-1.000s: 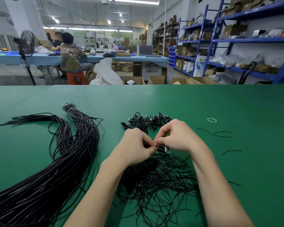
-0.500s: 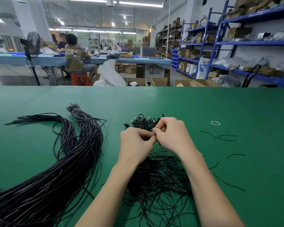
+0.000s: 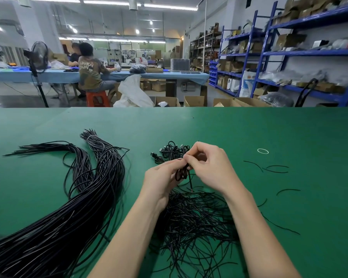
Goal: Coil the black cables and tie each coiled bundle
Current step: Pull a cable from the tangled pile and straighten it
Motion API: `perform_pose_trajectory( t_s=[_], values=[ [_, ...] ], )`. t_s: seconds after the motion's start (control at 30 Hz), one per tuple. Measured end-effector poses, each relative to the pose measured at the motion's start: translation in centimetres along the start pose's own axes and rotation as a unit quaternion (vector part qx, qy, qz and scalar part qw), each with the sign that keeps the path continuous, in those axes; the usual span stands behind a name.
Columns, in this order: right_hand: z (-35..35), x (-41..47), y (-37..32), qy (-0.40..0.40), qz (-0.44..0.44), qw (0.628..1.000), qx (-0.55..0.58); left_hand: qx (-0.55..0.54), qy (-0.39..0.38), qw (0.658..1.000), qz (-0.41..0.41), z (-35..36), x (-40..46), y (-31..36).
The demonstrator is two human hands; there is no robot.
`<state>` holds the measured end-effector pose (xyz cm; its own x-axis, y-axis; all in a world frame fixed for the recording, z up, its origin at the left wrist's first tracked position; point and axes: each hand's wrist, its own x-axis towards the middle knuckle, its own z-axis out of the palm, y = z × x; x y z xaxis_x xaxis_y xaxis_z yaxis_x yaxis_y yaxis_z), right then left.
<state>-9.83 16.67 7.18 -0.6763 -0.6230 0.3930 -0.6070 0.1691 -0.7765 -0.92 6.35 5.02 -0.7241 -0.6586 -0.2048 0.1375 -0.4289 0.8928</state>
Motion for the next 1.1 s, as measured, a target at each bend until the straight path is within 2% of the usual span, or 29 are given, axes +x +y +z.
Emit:
perform_pose_trajectory(
  t_s=[0.2, 0.37, 0.6, 0.83, 1.1],
  values=[
    [-0.6, 0.1, 0.1, -0.034, -0.012, 0.999, 0.027, -0.100, -0.059, 0.986, -0.116, -0.7, -0.1, 1.0],
    [-1.4, 0.1, 0.3, -0.090, -0.019, 0.991, 0.094, -0.141, -0.112, 0.969, -0.167, -1.2, -0.2, 1.3],
    [-3.0, -0.1, 0.9, -0.157, -0.039, 0.974, 0.161, -0.117, -0.137, 0.968, -0.173, -0.9, -0.3, 0.6],
    [-3.3, -0.1, 1.1, -0.151, -0.042, 0.969, 0.189, -0.098, -0.159, 0.969, -0.162, -0.8, -0.3, 0.6],
    [-3.3, 0.0, 1.0, -0.136, -0.055, 0.979, 0.141, -0.083, -0.218, 0.956, -0.176, -1.1, -0.4, 1.0]
  ],
)
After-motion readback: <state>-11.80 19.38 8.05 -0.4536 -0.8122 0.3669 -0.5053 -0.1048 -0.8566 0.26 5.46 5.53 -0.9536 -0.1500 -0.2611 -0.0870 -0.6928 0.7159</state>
